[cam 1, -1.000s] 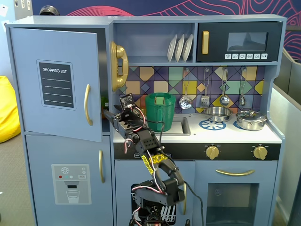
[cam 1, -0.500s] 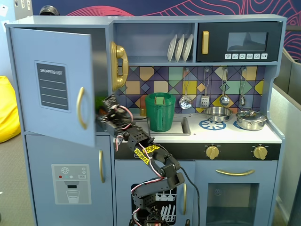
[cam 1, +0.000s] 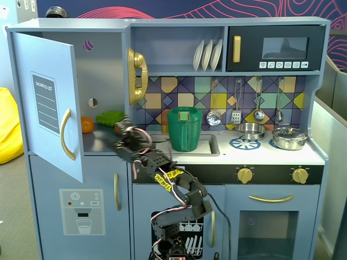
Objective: Open the left cabinet door
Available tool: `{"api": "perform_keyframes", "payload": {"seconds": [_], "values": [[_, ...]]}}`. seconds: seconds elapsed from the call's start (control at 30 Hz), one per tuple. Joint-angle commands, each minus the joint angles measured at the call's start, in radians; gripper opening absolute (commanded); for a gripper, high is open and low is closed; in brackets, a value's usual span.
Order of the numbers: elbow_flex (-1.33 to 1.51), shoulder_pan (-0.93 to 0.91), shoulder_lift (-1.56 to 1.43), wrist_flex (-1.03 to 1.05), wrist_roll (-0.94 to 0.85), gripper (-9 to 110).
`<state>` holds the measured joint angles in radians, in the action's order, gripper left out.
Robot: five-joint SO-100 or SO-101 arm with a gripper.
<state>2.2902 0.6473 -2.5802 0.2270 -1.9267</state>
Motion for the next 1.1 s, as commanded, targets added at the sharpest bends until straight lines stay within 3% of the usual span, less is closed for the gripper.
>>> {"api": "perform_keyframes", "payload": {"seconds": [0.0, 0.17, 0.33, 0.73, 1.07], "values": [[0.002, -0.247, -0.106, 0.233, 0.141, 5], [-0.008, -0.437, -0.158, 0.62, 0.232, 4], [0.086, -0.532, -0.216, 0.848, 0.304, 4], [0.509, -0.592, -0.489, 0.999, 0.434, 4], [0.686, -0.611, -0.595, 1.058, 0.479, 4]]}}
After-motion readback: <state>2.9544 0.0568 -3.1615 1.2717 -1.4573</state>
